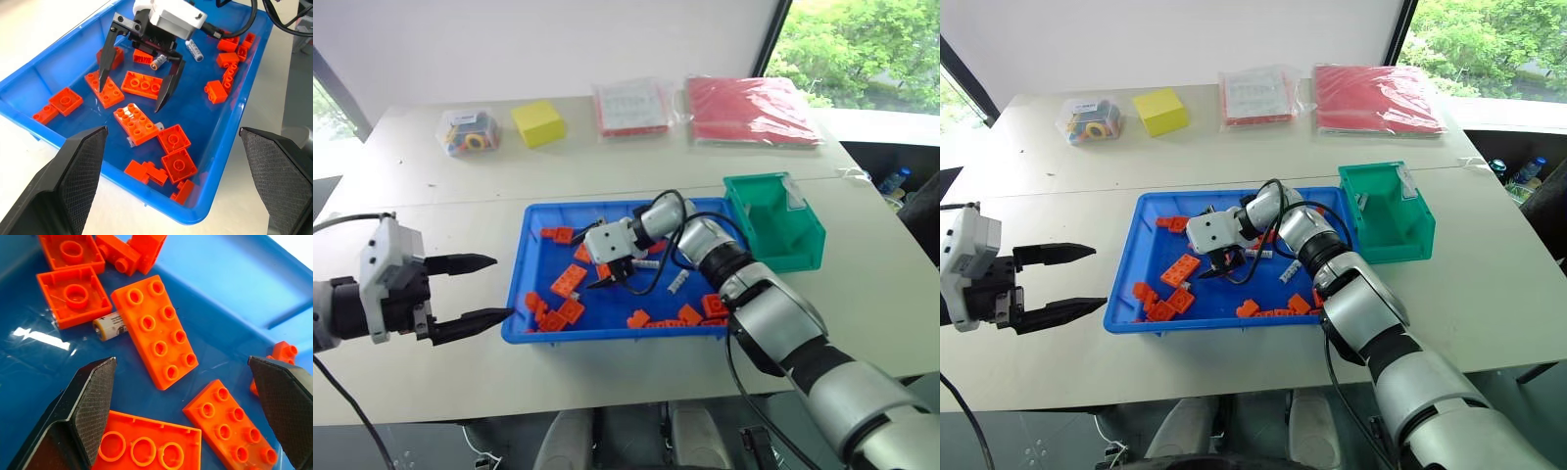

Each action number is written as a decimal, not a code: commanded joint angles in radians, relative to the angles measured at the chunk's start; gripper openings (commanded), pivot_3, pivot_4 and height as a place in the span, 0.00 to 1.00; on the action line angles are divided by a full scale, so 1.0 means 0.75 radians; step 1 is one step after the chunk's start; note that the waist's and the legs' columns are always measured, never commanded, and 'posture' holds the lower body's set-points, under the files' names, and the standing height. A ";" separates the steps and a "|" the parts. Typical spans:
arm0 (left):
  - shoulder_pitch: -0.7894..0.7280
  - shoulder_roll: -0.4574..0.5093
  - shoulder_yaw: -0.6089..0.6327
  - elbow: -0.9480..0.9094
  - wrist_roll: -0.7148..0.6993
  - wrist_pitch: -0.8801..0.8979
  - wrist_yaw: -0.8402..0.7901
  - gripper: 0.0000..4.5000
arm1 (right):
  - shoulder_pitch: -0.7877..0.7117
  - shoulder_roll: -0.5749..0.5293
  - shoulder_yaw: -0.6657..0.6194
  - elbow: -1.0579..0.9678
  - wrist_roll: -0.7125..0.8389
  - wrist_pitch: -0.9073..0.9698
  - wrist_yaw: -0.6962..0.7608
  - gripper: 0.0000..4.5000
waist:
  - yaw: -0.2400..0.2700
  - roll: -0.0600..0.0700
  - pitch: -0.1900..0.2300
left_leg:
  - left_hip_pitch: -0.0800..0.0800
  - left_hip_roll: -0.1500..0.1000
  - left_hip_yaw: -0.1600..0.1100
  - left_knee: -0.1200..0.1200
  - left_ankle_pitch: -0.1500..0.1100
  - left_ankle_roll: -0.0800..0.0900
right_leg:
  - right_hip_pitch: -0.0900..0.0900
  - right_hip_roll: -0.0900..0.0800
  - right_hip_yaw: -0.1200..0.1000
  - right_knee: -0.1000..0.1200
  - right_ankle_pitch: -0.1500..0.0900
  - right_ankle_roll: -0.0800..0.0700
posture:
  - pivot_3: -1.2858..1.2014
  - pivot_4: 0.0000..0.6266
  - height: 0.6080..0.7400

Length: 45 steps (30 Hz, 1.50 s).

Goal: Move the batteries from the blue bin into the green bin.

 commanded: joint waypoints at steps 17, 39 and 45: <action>-0.191 0.047 -0.098 0.127 0.046 -0.049 0.001 1.00 | 0.117 0.055 -0.091 -0.178 0.045 0.110 -0.084 0.23 | 0.000 0.000 0.000 | 0.000 0.000 0.001 0.000 0.000 0.000 | -0.001 0.000 0.001 0.001 0.000 0.000 | 0.52 0.24 0.97; -0.235 0.051 -0.142 0.148 0.051 -0.044 -0.013 1.00 | 0.425 -0.086 -0.136 -1.469 0.277 1.775 -0.156 0.73 | 0.005 0.000 0.000 | 0.000 0.000 0.001 0.000 0.000 0.000 | -0.001 -0.001 0.003 0.001 0.000 0.000 | 0.52 0.24 0.97; -0.256 0.068 -0.167 0.176 0.068 -0.057 -0.037 1.00 | 0.408 -0.051 -0.132 -1.468 0.366 2.003 -0.244 0.84 | 0.005 0.000 0.000 | 0.000 0.000 0.001 0.000 0.000 0.000 | -0.001 -0.001 0.003 0.001 0.000 -0.001 | 0.52 0.24 0.97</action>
